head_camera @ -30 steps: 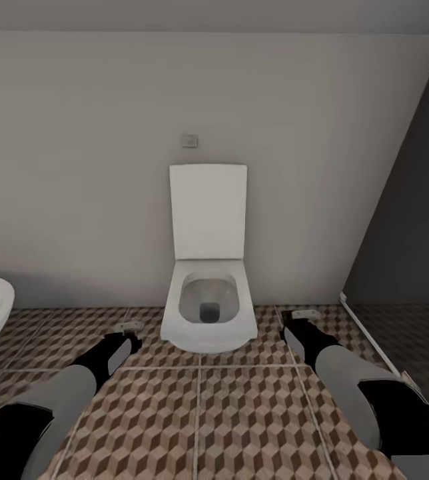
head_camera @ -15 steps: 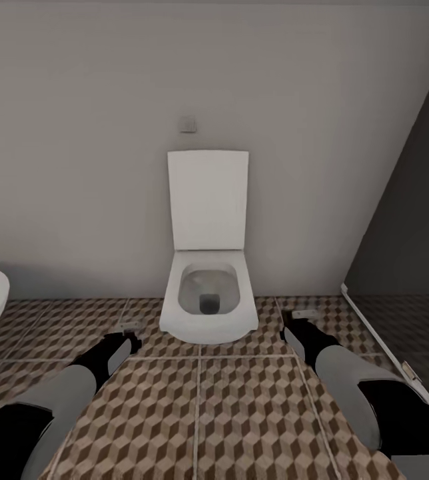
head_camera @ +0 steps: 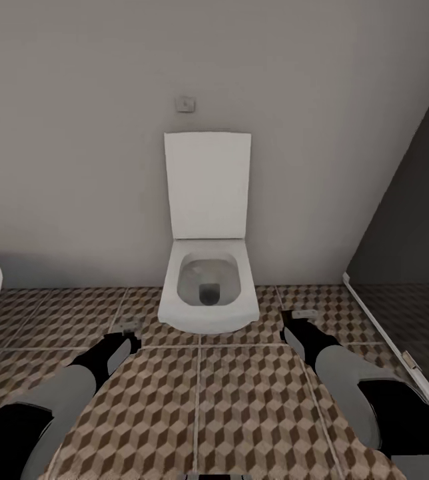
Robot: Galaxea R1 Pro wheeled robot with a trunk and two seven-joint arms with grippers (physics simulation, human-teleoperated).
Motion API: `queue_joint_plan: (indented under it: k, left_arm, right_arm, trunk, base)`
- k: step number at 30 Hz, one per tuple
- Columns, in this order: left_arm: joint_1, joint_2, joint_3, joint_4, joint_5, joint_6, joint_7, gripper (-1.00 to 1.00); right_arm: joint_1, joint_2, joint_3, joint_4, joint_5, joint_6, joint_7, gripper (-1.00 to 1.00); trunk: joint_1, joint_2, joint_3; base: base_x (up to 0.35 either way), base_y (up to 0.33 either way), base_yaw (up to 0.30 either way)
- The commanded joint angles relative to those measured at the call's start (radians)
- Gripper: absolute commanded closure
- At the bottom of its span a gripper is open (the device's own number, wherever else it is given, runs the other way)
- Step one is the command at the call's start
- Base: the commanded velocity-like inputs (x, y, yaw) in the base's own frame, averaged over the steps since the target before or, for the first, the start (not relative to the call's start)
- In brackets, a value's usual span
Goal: Take the four mousetraps from the cabinet in the bathroom and place them on the bathroom floor. Make sure all four end up on the same floor surface, and ensure that at least two of them are either under or directly next to the same bathroom sink.
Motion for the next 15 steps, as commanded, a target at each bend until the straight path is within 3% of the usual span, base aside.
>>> queue_joint_plan:
  k: [1, 15]
  left_arm:
    - [0.0, 0.001, -0.009, -0.003, 0.007, 0.007, 0.01, 1.0]
    - [0.0, 0.002, -0.01, -0.003, 0.007, 0.006, 0.01, 1.0]
  right_arm:
    - [0.0, 0.0, 0.003, -0.002, -0.001, 0.007, -0.002, 1.0]
    - [0.0, 0.0, 0.002, -0.002, -0.001, 0.006, -0.002, 1.0]
  trunk:
    - [0.0, -0.001, -0.005]
    - [0.006, -0.004, -0.059]
  base:
    - [0.0, 0.0, 0.0]
    - [0.0, 0.0, 0.0]
